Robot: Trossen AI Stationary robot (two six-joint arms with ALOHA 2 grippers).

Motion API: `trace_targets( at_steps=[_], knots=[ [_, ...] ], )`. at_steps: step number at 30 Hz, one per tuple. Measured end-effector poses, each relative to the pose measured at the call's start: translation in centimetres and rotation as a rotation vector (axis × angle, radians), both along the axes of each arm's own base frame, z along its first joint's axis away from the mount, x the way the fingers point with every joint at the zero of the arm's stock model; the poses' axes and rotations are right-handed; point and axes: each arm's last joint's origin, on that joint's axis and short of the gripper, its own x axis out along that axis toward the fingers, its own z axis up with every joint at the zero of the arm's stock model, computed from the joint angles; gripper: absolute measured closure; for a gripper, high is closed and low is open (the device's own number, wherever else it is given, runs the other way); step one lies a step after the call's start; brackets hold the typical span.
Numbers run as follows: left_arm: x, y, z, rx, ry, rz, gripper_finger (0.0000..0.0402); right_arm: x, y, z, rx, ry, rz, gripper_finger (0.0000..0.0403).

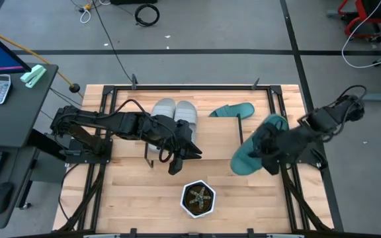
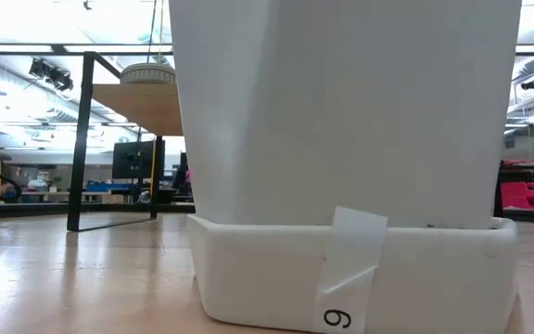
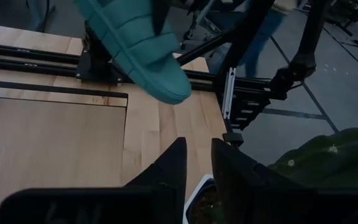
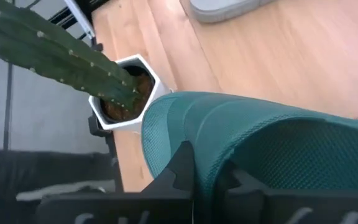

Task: Pick and place slides into the shelf
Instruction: Put the bottom green slide on the shelf

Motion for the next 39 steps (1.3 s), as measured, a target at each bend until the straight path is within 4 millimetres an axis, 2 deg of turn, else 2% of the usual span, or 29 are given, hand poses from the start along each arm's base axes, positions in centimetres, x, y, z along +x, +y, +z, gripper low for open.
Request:
trace_targets(
  at_steps=[13, 22, 31, 39],
  knots=[
    [0.0, 0.0, 0.0, 0.007, 0.003, -0.003, 0.0318, 4.3, -5.6, -0.4, 0.048, -0.047, 0.264, 0.0393],
    [-0.1, -0.3, -0.2, 0.007, 0.018, -0.011, 0.0319, 7.8, -8.4, -2.4, 0.158, -0.034, 0.408, 0.0393],
    [-0.2, -0.4, -0.2, 0.002, 0.022, -0.011, 0.032, 10.9, -9.3, -4.8, 0.223, -0.023, 0.516, 0.0393],
    [-0.2, -0.4, -0.2, 0.003, 0.026, -0.011, 0.0319, 12.6, -9.3, -6.6, 0.242, 0.01, 0.58, 0.0393]
  ],
)
